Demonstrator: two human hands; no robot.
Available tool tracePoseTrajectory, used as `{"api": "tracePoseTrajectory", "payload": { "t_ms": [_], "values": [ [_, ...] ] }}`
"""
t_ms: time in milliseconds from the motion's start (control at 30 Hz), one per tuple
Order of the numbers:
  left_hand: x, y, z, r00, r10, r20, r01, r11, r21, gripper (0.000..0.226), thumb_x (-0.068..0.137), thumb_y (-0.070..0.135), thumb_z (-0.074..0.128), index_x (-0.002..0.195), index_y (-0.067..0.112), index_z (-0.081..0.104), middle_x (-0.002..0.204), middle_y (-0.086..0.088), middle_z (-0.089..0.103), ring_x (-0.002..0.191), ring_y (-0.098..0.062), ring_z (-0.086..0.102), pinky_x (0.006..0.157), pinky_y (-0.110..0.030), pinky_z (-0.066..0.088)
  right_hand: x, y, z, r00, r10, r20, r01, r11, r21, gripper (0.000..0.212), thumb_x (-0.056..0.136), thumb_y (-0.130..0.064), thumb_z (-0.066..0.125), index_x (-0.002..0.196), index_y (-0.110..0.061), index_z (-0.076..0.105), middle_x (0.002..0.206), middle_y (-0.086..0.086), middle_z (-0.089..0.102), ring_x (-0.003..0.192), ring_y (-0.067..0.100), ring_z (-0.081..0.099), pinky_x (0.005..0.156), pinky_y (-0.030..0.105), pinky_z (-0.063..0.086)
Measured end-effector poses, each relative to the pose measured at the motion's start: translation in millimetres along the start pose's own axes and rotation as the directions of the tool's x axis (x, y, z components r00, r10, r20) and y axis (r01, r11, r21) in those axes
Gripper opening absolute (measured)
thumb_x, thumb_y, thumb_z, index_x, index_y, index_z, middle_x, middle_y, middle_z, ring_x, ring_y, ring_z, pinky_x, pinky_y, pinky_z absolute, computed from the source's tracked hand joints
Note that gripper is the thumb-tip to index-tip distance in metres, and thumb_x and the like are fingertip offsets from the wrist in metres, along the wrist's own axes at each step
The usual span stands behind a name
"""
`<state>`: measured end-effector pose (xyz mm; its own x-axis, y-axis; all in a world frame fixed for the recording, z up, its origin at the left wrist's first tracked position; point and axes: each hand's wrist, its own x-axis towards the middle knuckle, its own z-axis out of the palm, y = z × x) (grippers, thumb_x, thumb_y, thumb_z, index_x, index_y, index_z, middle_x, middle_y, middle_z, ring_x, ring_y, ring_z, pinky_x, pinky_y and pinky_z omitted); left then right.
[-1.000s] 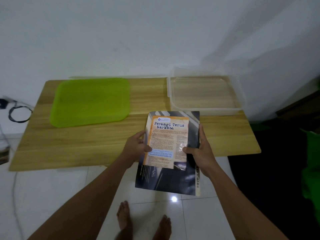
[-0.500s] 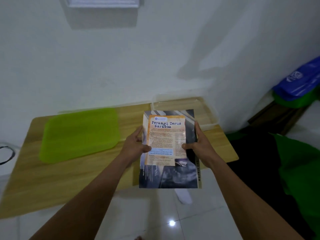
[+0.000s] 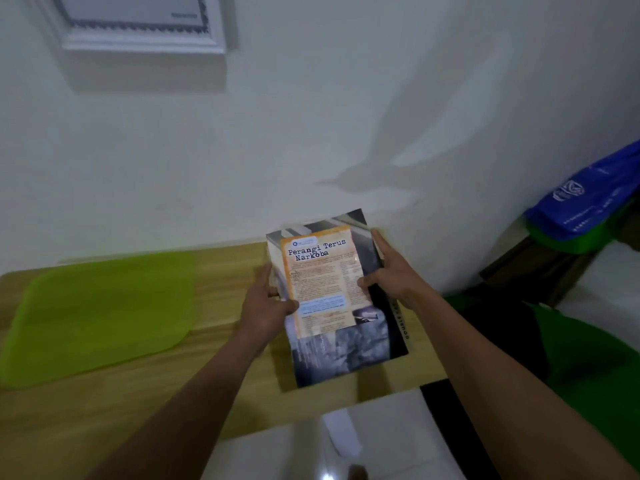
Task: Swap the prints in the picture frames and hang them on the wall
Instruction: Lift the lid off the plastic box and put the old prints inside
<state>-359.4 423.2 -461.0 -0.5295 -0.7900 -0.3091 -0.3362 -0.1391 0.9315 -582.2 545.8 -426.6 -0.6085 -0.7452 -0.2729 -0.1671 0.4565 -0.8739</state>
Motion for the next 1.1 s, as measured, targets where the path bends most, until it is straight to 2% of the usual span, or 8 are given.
{"api": "tracePoseTrajectory", "payload": {
  "t_ms": [200, 333, 433, 533, 600, 767, 933, 1100],
  "values": [
    [20, -9, 66, 0.982, -0.033, -0.184, 0.006, 0.989, -0.145, 0.089, 0.079, -0.008, 0.069, 0.149, 0.033, 0.031, 0.112, -0.009, 0.067, 0.097, -0.021, 0.067, 0.075, -0.042, 0.060, 90, 8, -39, 0.982, -0.041, 0.185, 0.063, 0.992, -0.113, 0.108, 0.069, 0.013, 0.071, 0.155, -0.032, 0.024, 0.154, 0.000, 0.037, 0.134, 0.025, 0.043, 0.099, 0.049, 0.051],
    [31, -8, 100, 0.962, -0.004, -0.273, -0.034, 0.991, -0.132, 0.070, 0.079, -0.006, 0.069, 0.109, 0.053, 0.046, 0.096, -0.003, 0.073, 0.081, -0.012, 0.071, 0.066, -0.033, 0.060, 142, 7, -55, 0.946, -0.033, 0.323, 0.093, 0.981, -0.172, 0.111, 0.066, 0.011, 0.073, 0.151, -0.045, 0.027, 0.148, -0.003, 0.044, 0.127, 0.027, 0.051, 0.092, 0.050, 0.055],
    [37, -8, 109, 0.951, 0.004, -0.308, 0.004, 1.000, 0.025, 0.054, 0.080, 0.014, 0.075, 0.124, 0.037, 0.054, 0.097, 0.003, 0.070, 0.088, -0.017, 0.069, 0.069, -0.028, 0.056, 175, 5, -62, 0.914, -0.039, 0.405, 0.138, 0.966, -0.219, 0.112, 0.068, 0.015, 0.072, 0.152, -0.043, 0.026, 0.151, -0.002, 0.041, 0.127, 0.026, 0.049, 0.096, 0.051, 0.053],
    [48, -23, 98, 0.923, 0.186, -0.336, 0.029, 0.837, 0.546, 0.082, 0.070, 0.039, 0.083, 0.141, 0.018, 0.047, 0.123, -0.006, 0.056, 0.113, -0.027, 0.051, 0.094, -0.036, 0.042, 202, 0, -65, 0.881, -0.041, 0.472, 0.198, 0.937, -0.289, 0.109, 0.072, 0.015, 0.071, 0.153, -0.041, 0.024, 0.151, -0.003, 0.040, 0.128, 0.025, 0.047, 0.100, 0.048, 0.050],
    [54, -31, 83, 0.940, 0.170, -0.297, 0.086, 0.724, 0.685, 0.107, 0.059, 0.058, 0.082, 0.148, 0.020, 0.036, 0.144, -0.009, 0.039, 0.131, -0.031, 0.035, 0.107, -0.041, 0.033, 219, -4, -61, 0.853, -0.038, 0.521, 0.254, 0.902, -0.349, 0.108, 0.072, 0.014, 0.071, 0.154, -0.040, 0.024, 0.151, -0.003, 0.040, 0.128, 0.023, 0.046, 0.103, 0.043, 0.048],
    [80, -38, 51, 0.989, -0.060, -0.136, 0.143, 0.646, 0.750, 0.154, 0.029, 0.083, 0.065, 0.155, 0.020, 0.002, 0.163, -0.004, 0.008, 0.150, -0.023, 0.006, 0.116, -0.044, 0.028, 249, -10, -38, 0.783, -0.001, 0.622, 0.396, 0.772, -0.497, 0.103, 0.078, 0.012, 0.066, 0.152, -0.046, 0.023, 0.147, 0.001, 0.045, 0.127, 0.026, 0.047, 0.103, 0.038, 0.042],
    [93, -31, 48, 0.993, -0.109, -0.045, 0.100, 0.575, 0.812, 0.159, 0.035, 0.067, 0.085, 0.153, 0.001, -0.001, 0.161, -0.012, 0.009, 0.145, -0.026, 0.023, 0.110, -0.041, 0.038, 264, -10, -9, 0.727, -0.040, 0.685, 0.572, 0.587, -0.573, 0.098, 0.083, 0.010, 0.059, 0.152, -0.048, 0.020, 0.155, 0.003, 0.036, 0.134, 0.028, 0.042, 0.098, 0.031, 0.036],
    [108, -28, 38, 0.995, -0.101, -0.024, 0.080, 0.590, 0.804, 0.157, 0.030, 0.059, 0.091, 0.152, 0.007, 0.006, 0.154, -0.005, 0.024, 0.134, -0.028, 0.040, 0.100, -0.040, 0.047, 272, -6, 14, 0.661, -0.082, 0.746, 0.691, 0.454, -0.563, 0.089, 0.089, 0.006, 0.053, 0.150, -0.051, 0.022, 0.155, 0.007, 0.036, 0.133, 0.030, 0.044, 0.102, 0.034, 0.041]
  ]
}}
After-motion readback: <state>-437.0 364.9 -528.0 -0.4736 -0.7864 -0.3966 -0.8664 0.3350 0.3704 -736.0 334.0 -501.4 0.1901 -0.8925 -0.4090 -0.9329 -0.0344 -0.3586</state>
